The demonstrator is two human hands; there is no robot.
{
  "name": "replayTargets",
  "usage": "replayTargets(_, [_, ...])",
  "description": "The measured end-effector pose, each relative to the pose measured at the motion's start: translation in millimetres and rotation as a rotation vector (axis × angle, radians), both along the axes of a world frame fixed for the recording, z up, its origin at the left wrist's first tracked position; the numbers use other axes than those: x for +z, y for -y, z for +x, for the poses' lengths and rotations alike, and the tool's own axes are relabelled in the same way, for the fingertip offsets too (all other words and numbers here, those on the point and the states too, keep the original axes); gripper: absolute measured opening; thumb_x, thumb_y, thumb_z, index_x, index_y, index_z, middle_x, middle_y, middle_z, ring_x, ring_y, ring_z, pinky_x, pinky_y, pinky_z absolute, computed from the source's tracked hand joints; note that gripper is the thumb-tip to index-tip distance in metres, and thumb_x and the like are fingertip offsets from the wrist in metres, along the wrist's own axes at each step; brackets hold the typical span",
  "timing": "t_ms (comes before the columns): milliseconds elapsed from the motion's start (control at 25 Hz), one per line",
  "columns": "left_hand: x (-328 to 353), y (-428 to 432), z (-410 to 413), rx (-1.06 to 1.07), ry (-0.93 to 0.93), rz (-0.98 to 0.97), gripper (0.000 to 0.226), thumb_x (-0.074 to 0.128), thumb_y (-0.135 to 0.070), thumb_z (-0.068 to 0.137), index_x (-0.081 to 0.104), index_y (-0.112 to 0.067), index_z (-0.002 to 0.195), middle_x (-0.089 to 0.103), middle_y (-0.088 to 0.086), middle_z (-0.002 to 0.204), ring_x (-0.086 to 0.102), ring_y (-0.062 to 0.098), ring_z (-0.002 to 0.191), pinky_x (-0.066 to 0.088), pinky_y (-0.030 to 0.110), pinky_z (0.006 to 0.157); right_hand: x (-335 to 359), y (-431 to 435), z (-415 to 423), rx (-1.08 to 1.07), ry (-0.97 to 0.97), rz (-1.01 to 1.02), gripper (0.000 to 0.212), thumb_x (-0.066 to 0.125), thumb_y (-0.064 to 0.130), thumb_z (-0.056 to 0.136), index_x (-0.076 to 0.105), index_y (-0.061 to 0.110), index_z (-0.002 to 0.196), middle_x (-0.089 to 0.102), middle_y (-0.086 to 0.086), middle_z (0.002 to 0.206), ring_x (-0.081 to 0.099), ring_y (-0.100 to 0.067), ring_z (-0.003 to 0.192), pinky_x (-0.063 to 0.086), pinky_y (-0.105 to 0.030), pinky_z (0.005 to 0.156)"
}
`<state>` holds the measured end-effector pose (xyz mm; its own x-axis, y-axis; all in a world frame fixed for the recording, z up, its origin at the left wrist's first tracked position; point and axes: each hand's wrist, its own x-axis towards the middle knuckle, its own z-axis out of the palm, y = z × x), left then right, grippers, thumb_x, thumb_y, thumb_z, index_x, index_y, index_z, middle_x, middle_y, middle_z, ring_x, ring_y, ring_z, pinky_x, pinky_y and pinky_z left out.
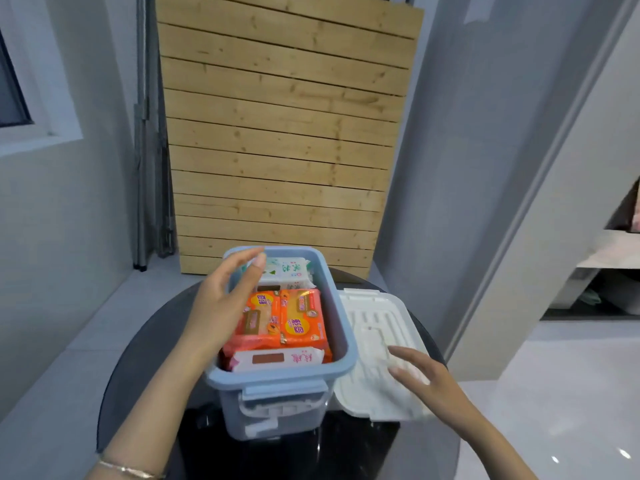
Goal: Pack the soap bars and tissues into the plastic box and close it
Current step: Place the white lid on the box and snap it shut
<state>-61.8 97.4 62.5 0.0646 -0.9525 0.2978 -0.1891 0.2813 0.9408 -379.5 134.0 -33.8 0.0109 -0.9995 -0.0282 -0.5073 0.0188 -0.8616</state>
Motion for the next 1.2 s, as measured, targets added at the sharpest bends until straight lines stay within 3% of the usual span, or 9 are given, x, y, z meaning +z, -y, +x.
replayTargets(160, [-9.2,-7.7,-35.3,-0.233,0.22,0.033,0.049,0.047,-0.067,0.076,0.058,-0.045,0.118,0.062,-0.025,0.119,0.058,-0.005,0.109,0.052,0.018,0.084,-35.7,-18.3,-15.3,0.092,-0.086,0.009,0.044,0.075,0.053,0.068,0.069,0.039,0.109,0.058,0.023,0.13,0.042,0.005,0.131,0.031,-0.018,0.109])
replayTargets(280, [-17.6,-1.2,-43.8,-0.227,0.624,0.004,0.06,0.04,-0.066,0.082,0.049,-0.035,0.132,0.046,-0.013,0.143,0.037,0.008,0.134,0.032,0.04,0.112,-58.6,-18.0,-12.7,0.089,-0.225,-0.059,0.026,0.077,0.043,0.071,0.077,0.031,0.094,0.058,0.015,0.133,0.039,-0.001,0.134,0.029,-0.028,0.114])
replayTargets(520, [-20.5,1.7,-39.1,-0.242,0.587,0.09,0.054,0.037,-0.058,0.089,0.047,-0.032,0.135,0.047,-0.008,0.142,0.046,0.012,0.126,0.039,0.043,0.108,-38.9,-21.0,-7.3,-0.044,-0.164,-0.255,0.015,0.074,0.03,0.079,0.075,0.027,0.093,0.069,0.021,0.102,0.056,-0.003,0.118,0.041,-0.022,0.102])
replayTargets(600, [-16.8,1.3,-41.3,-0.238,0.522,0.123,0.049,0.037,-0.054,0.091,0.049,-0.03,0.132,0.053,-0.005,0.136,0.053,0.013,0.118,0.044,0.041,0.102,-5.1,-15.1,-7.5,-0.214,0.029,-0.362,0.006,0.072,0.023,0.081,0.075,0.024,0.086,0.07,0.016,0.095,0.063,-0.003,0.101,0.045,-0.011,0.087])
replayTargets(760, [-5.1,-6.2,-63.8,-0.174,0.35,0.11,0.035,0.033,-0.051,0.094,0.053,-0.034,0.118,0.06,-0.005,0.12,0.058,0.013,0.109,0.044,0.027,0.083,69.1,-4.7,-13.2,-0.523,0.654,-0.405,0.015,0.067,0.031,0.085,0.069,0.02,0.075,0.067,0.004,0.073,0.061,-0.007,0.067,0.051,-0.019,0.058])
replayTargets(840, [1.2,-8.6,-85.3,-0.174,0.302,0.12,0.051,0.029,-0.056,0.093,0.046,-0.029,0.133,0.053,-0.007,0.131,0.046,0.009,0.124,0.034,0.026,0.092,93.5,-4.7,-12.0,-0.476,0.952,-0.39,0.016,0.061,0.032,0.089,0.065,0.017,0.083,0.066,0.002,0.08,0.064,-0.01,0.07,0.057,-0.02,0.06])
replayTargets(960, [16.9,-8.3,-114.9,-0.08,0.122,0.393,0.083,0.027,-0.068,0.086,0.007,-0.021,0.151,0.023,0.001,0.157,0.023,0.02,0.142,0.023,0.039,0.111,118.9,-5.9,2.3,-0.265,1.309,-0.416,0.022,0.054,0.032,0.093,0.063,0.015,0.104,0.071,-0.001,0.099,0.07,-0.013,0.09,0.06,-0.028,0.075])
replayTargets(1080, [26.5,-2.7,-125.1,-0.205,-0.335,0.482,0.077,0.04,-0.062,0.087,0.025,-0.015,0.147,0.059,0.005,0.122,0.057,0.02,0.109,0.044,0.036,0.094,126.5,-6.1,27.9,-0.112,1.401,-0.362,0.042,0.049,0.036,0.093,0.057,0.013,0.127,0.067,-0.003,0.122,0.064,-0.016,0.112,0.053,-0.036,0.095])
replayTargets(1200, [34.6,2.2,-107.4,-0.118,-0.574,0.286,0.041,0.047,-0.033,0.095,0.048,-0.013,0.13,0.063,0.012,0.124,0.062,0.029,0.109,0.051,0.044,0.09,123.0,-2.6,48.9,-0.016,1.309,-0.293,0.038,0.054,0.032,0.089,0.059,0.011,0.121,0.07,-0.005,0.115,0.068,-0.015,0.103,0.059,-0.031,0.08])
